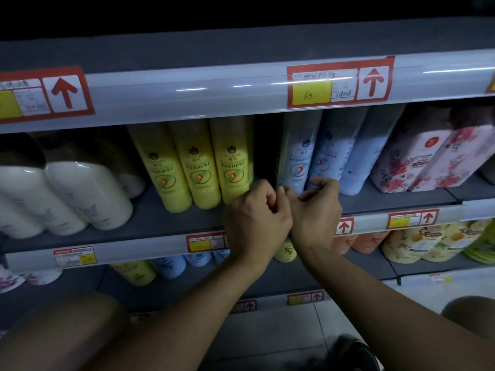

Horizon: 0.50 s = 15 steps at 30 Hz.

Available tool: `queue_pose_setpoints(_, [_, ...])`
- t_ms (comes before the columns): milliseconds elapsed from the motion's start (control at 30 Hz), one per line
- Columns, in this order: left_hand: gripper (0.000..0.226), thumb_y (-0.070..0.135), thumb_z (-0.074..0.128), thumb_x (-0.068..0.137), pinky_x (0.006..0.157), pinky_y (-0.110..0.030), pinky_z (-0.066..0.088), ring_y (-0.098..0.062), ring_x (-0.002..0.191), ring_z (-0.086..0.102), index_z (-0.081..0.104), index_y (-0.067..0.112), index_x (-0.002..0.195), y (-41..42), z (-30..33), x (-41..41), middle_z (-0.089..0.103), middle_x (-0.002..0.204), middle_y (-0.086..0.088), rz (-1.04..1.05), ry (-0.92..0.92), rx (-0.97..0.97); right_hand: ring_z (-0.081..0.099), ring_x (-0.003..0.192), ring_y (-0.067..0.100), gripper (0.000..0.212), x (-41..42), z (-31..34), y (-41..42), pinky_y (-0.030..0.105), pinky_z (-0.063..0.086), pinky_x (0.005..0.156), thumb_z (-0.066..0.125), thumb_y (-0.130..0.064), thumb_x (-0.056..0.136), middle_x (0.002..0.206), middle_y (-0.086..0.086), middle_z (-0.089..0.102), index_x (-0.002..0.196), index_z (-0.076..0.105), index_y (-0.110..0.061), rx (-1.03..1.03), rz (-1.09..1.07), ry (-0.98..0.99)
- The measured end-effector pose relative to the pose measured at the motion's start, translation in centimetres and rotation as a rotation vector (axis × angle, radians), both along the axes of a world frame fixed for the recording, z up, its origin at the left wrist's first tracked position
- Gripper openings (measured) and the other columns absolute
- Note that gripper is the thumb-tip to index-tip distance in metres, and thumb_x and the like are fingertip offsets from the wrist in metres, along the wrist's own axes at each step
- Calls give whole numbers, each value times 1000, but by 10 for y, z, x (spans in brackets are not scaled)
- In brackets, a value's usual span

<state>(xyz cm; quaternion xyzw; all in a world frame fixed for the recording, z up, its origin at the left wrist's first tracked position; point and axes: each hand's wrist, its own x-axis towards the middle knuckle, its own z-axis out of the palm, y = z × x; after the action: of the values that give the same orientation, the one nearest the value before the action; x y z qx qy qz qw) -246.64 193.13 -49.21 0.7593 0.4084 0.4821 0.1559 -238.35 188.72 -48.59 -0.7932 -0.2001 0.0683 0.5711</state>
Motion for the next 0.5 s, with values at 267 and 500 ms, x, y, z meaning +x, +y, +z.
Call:
queue_pose_setpoints(267, [11, 28, 66, 91, 72, -43, 58, -19, 83, 69, 64, 20, 98, -8, -2, -4, 69, 91, 2, -250, 65, -163, 62, 86, 21, 33, 33, 39, -30, 40, 52, 84, 68, -19, 87, 85, -5, 62, 118, 55, -18, 2, -76, -39])
queue_pose_setpoints(500, [80, 27, 80, 88, 107, -33, 41, -32, 133, 48, 34, 4, 150, -7, 2, 14, 44, 144, -17, -222, 161, -246, 33, 134, 42, 86, 73, 30, -37, 42, 24, 118, 79, -18, 74, 138, 24, 38, 142, 33, 7, -208, -142, -248])
